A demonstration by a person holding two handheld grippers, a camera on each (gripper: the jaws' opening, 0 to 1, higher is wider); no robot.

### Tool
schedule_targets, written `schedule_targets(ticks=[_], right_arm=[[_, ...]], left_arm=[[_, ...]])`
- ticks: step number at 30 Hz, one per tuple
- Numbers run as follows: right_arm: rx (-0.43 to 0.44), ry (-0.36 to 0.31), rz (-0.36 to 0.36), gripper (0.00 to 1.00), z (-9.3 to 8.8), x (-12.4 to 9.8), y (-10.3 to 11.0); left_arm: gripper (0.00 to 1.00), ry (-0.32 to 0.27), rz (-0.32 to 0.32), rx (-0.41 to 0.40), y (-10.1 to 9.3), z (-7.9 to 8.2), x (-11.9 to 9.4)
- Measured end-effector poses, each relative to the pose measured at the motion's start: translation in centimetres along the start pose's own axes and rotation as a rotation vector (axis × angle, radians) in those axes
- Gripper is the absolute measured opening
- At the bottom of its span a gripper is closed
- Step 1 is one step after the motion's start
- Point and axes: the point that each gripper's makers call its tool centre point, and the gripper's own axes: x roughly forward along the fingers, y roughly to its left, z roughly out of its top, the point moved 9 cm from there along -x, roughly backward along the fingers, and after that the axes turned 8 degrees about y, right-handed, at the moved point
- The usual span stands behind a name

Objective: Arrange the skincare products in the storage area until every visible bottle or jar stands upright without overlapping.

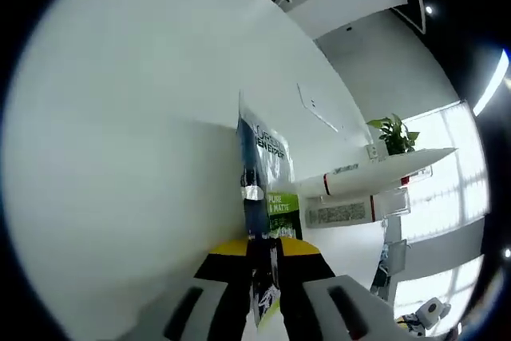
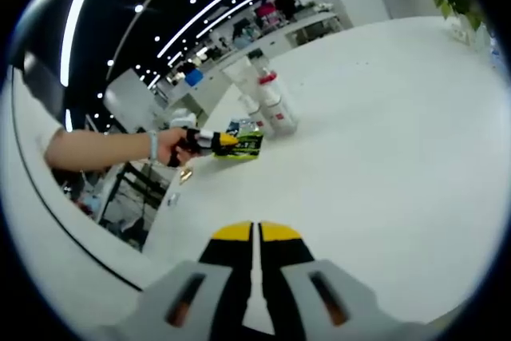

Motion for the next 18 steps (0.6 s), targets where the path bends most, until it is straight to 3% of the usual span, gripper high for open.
schedule_targets(ticks=[6,18], right_arm=[[-0.013,0.002,0.011,0.01,0.2,0.0,0.2],[-0.018,-0.009,0.027,0.01,0.2,0.1,0.5]], left_arm=[[0.15,0.011,0.039,0.031,0.5,0.0,-0.1],[0.29,-0.030,0.133,0.099,0.5,0.6,-1.8]])
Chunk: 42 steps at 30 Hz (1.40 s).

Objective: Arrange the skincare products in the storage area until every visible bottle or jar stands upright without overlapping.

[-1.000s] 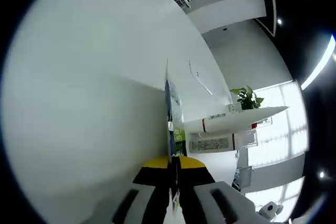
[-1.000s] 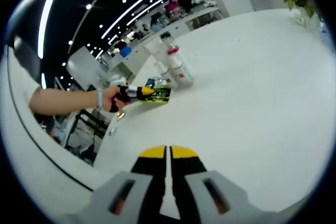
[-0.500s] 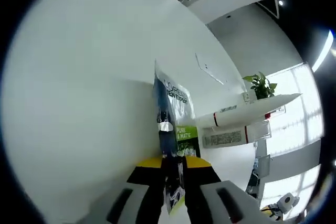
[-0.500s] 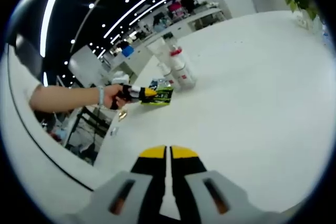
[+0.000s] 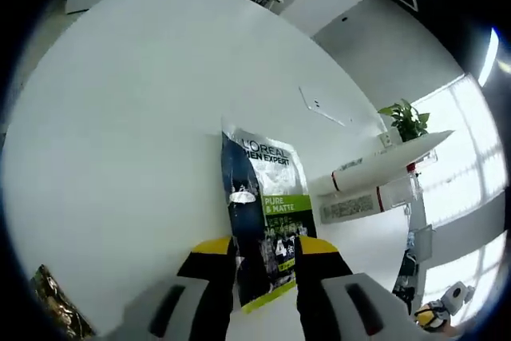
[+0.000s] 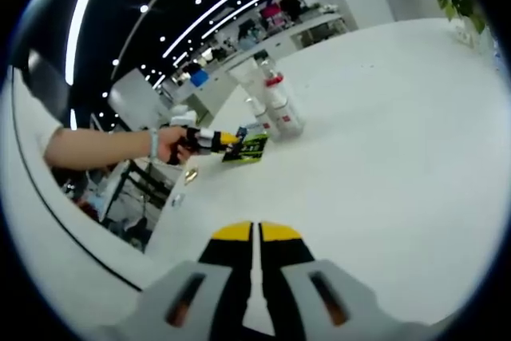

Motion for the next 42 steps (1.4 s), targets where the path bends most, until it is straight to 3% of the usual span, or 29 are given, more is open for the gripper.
schedule_targets(ticks=[10,18,33,42], right_arm=[[0.012,-0.012,-0.003,0.01,-0.5,-0.3,-0.1],[0.016,-0.021,-0.004,0.01,-0.7,-0.4,-0.1],[0.034,-0.023,-0.026,0.01,-1.3,-0.9,-0.5],[0.026,-0.018,-0.022,0.01,-0.8,-0.4,-0.5]], left_arm=[[0.29,-0.025,0.068,0.055,0.3,0.2,-0.5],[0.29,-0.005,0.100,0.117,0.2,-0.2,-0.1],[0.29,-0.016,0.136,0.172,0.1,-0.1,0.4],[0.32,-0.030,0.122,0.214,-0.2,-0.1,0.0]])
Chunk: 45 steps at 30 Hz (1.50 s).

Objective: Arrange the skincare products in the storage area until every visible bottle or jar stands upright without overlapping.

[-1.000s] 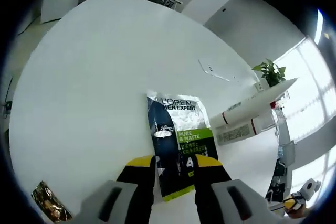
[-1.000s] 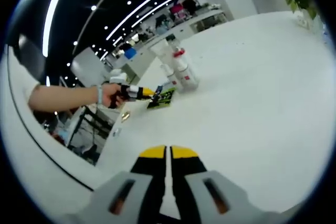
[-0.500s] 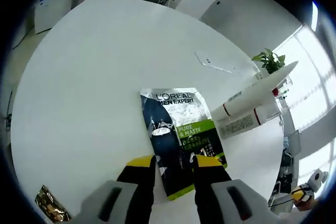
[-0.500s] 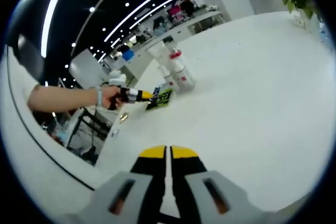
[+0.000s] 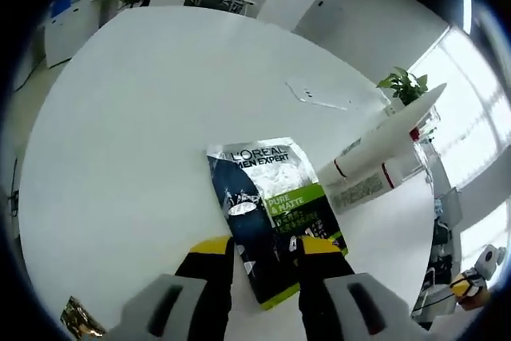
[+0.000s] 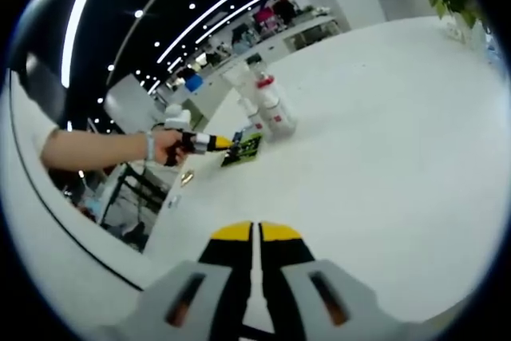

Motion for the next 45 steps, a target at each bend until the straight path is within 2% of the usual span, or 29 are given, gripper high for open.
schedule_targets(ticks=[7,8,10,15,20,22,23,26,33,38,40,43,45], right_arm=[[-0.037,0.030,0.056,0.02,0.8,1.8,0.9],[-0.047,0.033,0.068,0.03,1.0,2.2,1.2],[-0.066,0.048,0.090,0.03,1.2,2.7,1.5],[-0.100,0.084,0.127,0.03,1.0,3.6,2.3],[-0.115,0.094,0.145,0.03,1.3,3.8,2.4],[-0.118,0.094,0.147,0.03,1.3,3.8,2.4],[-0.123,0.095,0.148,0.03,1.4,3.7,2.4],[-0.132,0.107,0.143,0.03,1.3,3.5,2.4],[-0.138,0.131,0.122,0.03,0.8,2.5,2.0],[-0.142,0.128,0.104,0.03,1.1,1.9,1.8],[-0.142,0.128,0.099,0.03,1.1,1.8,1.7],[-0.143,0.133,0.098,0.03,1.0,1.8,1.7],[-0.144,0.137,0.100,0.03,1.0,1.9,1.8]], left_arm=[[0.39,-0.061,0.020,0.113,0.4,-0.9,-2.6],[0.41,-0.063,0.046,0.155,1.0,-1.2,-3.3],[0.44,-0.065,0.087,0.191,2.1,-2.0,-4.5],[0.50,-0.079,0.206,0.225,5.3,-3.9,-7.6],[0.55,-0.024,0.354,0.242,9.6,-7.3,-10.3],[0.56,-0.013,0.364,0.253,10.2,-7.9,-10.6],[0.56,0.018,0.371,0.285,10.8,-8.6,-10.9],[0.58,0.084,0.400,0.355,11.7,-9.5,-11.2],[0.57,0.128,0.395,0.500,11.9,-9.2,-10.4],[0.54,0.158,0.366,0.515,12.2,-8.9,-10.0],[0.53,0.149,0.359,0.500,12.3,-8.7,-9.9],[0.41,0.154,0.291,0.487,12.0,-8.9,-9.6],[0.40,0.139,0.296,0.490,12.0,-9.0,-9.7]])
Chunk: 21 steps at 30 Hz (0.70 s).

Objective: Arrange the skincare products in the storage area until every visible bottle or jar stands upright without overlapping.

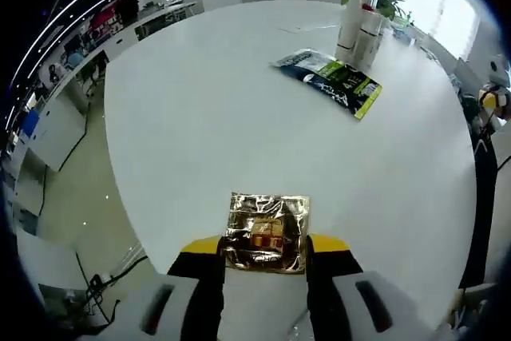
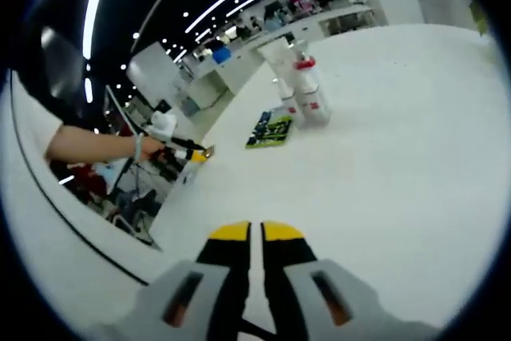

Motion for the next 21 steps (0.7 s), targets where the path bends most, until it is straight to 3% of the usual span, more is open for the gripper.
schedule_targets(ticks=[3,11,17,21], right_arm=[[-0.007,0.003,0.005,0.03,0.1,0.2,0.3],[-0.012,-0.009,0.015,0.03,0.3,0.2,0.5],[-0.012,-0.017,0.023,0.04,0.1,0.2,0.5],[-0.011,-0.025,0.038,0.05,0.3,0.2,0.5]], left_arm=[[0.40,-0.006,0.003,-0.024,-0.1,0.0,0.0],[0.39,0.017,-0.006,0.002,-1.5,0.6,0.0],[0.39,0.003,-0.032,0.057,-3.7,1.6,-0.4],[0.39,-0.033,-0.060,0.108,-6.3,2.5,-1.0]])
